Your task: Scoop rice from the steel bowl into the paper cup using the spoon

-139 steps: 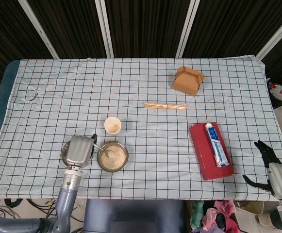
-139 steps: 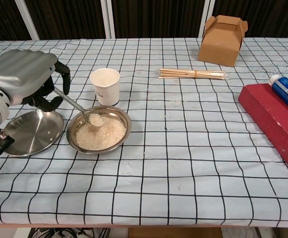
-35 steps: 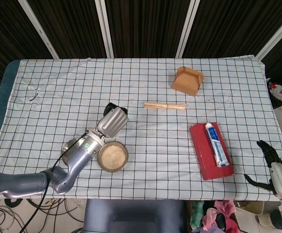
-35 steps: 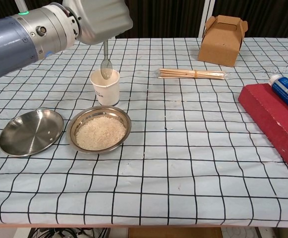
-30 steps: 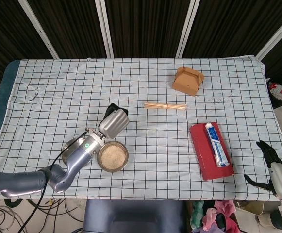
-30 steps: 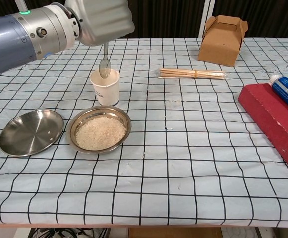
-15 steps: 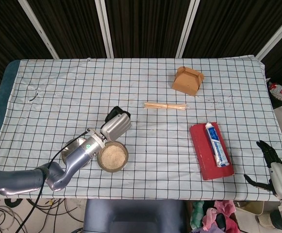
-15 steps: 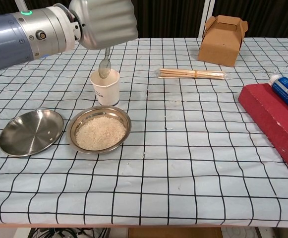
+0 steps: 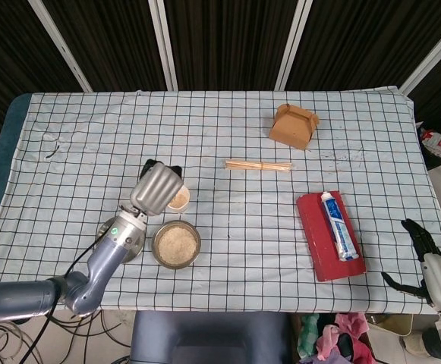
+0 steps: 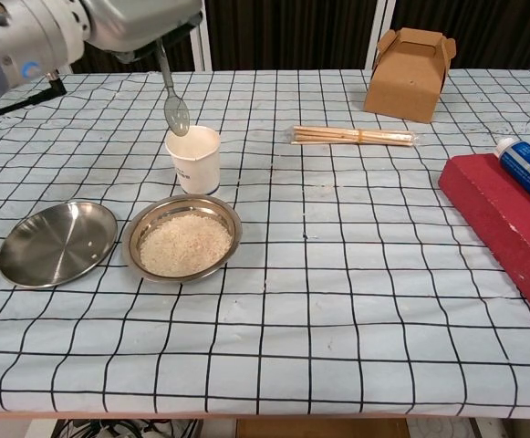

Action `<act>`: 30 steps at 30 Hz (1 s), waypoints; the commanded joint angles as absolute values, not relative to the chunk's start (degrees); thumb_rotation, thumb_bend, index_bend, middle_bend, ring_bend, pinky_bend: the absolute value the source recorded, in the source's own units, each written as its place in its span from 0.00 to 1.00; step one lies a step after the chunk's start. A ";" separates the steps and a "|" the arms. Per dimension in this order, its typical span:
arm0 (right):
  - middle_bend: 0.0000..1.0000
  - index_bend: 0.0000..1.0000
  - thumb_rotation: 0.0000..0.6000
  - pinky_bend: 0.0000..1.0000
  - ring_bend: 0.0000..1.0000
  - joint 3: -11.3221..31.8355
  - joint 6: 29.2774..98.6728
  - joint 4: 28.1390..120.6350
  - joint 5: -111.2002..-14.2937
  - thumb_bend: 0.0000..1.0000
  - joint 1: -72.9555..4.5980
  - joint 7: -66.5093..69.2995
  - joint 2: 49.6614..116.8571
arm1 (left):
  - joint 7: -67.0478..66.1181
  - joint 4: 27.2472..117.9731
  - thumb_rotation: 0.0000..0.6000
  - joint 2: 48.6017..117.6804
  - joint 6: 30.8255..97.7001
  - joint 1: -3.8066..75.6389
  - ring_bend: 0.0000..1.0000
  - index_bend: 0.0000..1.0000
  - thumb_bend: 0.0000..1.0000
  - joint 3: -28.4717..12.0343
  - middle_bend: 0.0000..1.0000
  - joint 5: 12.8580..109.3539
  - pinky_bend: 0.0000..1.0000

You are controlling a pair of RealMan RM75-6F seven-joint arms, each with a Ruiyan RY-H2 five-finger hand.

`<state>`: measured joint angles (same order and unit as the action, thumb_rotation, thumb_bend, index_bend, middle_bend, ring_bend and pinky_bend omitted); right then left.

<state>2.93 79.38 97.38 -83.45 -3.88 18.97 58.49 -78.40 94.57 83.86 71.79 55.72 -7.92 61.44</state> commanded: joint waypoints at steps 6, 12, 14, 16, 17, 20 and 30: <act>0.00 0.00 1.00 0.18 0.00 2.92 79.35 97.52 -83.41 0.16 -3.90 18.72 58.59 | -69.34 107.35 1.00 78.24 80.79 45.66 1.00 0.79 0.50 -8.64 1.00 52.97 1.00; 0.00 0.00 1.00 0.18 0.00 2.86 79.38 97.68 -83.45 0.16 -3.87 18.49 58.65 | -64.23 106.69 1.00 77.81 81.77 41.25 1.00 0.79 0.50 -5.11 1.00 52.64 1.00; 0.00 0.00 1.00 0.18 0.00 2.87 79.43 97.70 -83.45 0.16 -3.85 18.49 58.66 | -63.24 105.96 1.00 78.24 81.70 40.43 1.00 0.79 0.50 -4.54 1.00 51.98 1.00; 0.00 0.00 1.00 0.18 0.00 2.89 79.52 97.72 -83.40 0.16 -3.79 18.59 58.62 | -61.55 104.44 1.00 79.46 81.47 39.12 1.00 0.79 0.50 -3.79 1.00 50.75 1.00; 0.00 0.00 1.00 0.18 0.00 2.90 79.54 97.72 -83.38 0.16 -3.77 18.64 58.61 | -61.24 103.91 1.00 79.85 81.42 38.86 1.00 0.79 0.50 -3.66 1.00 50.49 1.00; 0.00 0.00 1.00 0.18 0.00 2.91 79.54 97.69 -83.38 0.16 -3.77 18.73 58.59 | -60.01 101.67 1.00 81.43 81.19 38.10 1.00 0.78 0.49 -3.47 1.00 49.75 1.00; 0.00 0.00 1.00 0.18 0.00 2.97 79.44 97.68 -83.29 0.16 -3.80 19.04 58.49 | -58.39 95.42 1.00 86.23 79.53 36.64 1.00 0.75 0.46 -2.64 1.00 47.95 1.00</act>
